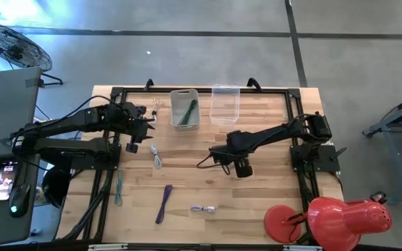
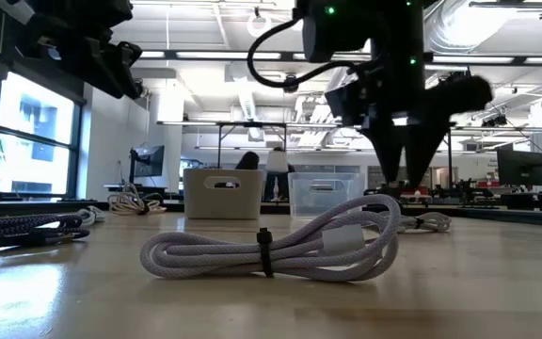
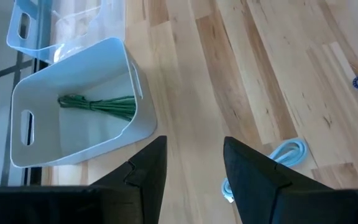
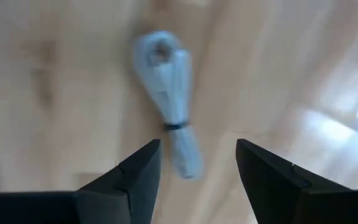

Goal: Pick & Place USB Port
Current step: Put the white charger cable into the transparent bin

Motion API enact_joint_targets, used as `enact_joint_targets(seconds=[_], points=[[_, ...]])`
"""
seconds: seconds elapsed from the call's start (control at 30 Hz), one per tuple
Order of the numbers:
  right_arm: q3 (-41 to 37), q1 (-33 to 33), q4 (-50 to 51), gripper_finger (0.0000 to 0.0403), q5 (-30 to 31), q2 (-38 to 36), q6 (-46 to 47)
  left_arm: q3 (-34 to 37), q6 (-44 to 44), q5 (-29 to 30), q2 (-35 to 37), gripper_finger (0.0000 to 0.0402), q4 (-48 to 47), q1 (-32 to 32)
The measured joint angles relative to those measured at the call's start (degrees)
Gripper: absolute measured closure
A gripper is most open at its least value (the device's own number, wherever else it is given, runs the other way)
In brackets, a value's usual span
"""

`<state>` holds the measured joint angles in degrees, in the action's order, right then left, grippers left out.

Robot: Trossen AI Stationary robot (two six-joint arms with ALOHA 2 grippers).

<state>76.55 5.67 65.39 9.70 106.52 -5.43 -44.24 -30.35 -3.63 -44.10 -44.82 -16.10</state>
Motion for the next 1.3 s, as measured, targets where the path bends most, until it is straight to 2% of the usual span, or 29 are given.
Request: enact_joint_targets(seconds=[0.17,0.33,0.87,0.97,1.1,1.3], points=[[-0.9,0.0,-0.1,0.0203,-3.7,0.0,0.0,3.2,0.0,0.1,0.0,0.0247,0.5,0.0],[-2.3,0.0,-3.6,0.0203,-3.8,0.0,0.0,4.5,0.1,-0.2,0.0,0.0247,3.4,0.0],[-10.2,-0.4,-17.2,0.0203,-5.3,0.0,-1.4,4.6,0.2,-0.3,0.0,0.0247,3.3,0.0],[-12.0,-0.8,-20.0,0.0207,-4.1,0.0,-1.4,4.6,0.2,-0.4,0.0,0.0247,3.3,0.0],[-14.1,-1.2,-22.6,0.0248,-4.5,-0.4,-0.8,4.6,0.2,-0.3,0.0,0.0247,3.3,0.0],[-15.3,-1.1,-24.0,0.0378,-4.5,-0.4,-1.0,4.6,0.5,-0.3,0.0,0.0247,3.9,0.0]])
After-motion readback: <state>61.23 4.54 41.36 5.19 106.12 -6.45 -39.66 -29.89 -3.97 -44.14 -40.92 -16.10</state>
